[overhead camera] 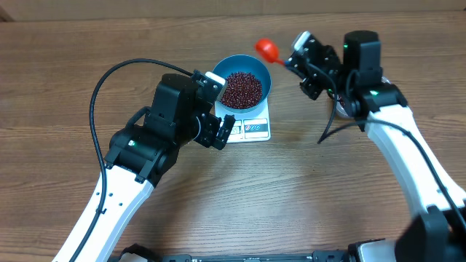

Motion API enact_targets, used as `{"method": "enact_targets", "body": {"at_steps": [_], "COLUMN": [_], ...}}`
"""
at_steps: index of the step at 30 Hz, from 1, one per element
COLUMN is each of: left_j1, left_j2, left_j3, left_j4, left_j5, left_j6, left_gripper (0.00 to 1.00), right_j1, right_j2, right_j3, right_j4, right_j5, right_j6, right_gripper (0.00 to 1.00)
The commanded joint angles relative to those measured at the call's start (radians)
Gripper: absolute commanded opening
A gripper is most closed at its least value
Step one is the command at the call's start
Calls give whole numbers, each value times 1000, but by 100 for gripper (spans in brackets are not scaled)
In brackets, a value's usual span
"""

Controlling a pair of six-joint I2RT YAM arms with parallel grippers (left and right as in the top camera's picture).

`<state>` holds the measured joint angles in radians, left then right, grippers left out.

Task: Scoop item into bowl and weigh 150g on scale
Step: 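Move the empty scoop right back to the bean tub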

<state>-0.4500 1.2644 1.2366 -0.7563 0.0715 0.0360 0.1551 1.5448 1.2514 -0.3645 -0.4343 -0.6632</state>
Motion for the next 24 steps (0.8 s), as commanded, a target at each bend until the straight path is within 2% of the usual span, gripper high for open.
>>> {"method": "enact_targets", "body": {"at_steps": [1,10,19,24], "left_j1": [5,5,5,5], "left_j2": [5,5,5,5], "left_j3": [-6,-6,-6,-6], "left_j4": [1,1,1,1], "left_j5": [7,7,7,7], "left_j6": [16,16,16,16], "left_gripper": [100,100,100,100], "right_j1": [0,-10,-119,-203], "right_j2": [-97,-142,-127,-121], "right_j3": [1,0,-2,-3], "right_j4": [-63,-286,-406,-435], "right_j5": [303,774,772,581], "right_j6": [126,246,378,387], "right_gripper": [4,4,4,4]}}
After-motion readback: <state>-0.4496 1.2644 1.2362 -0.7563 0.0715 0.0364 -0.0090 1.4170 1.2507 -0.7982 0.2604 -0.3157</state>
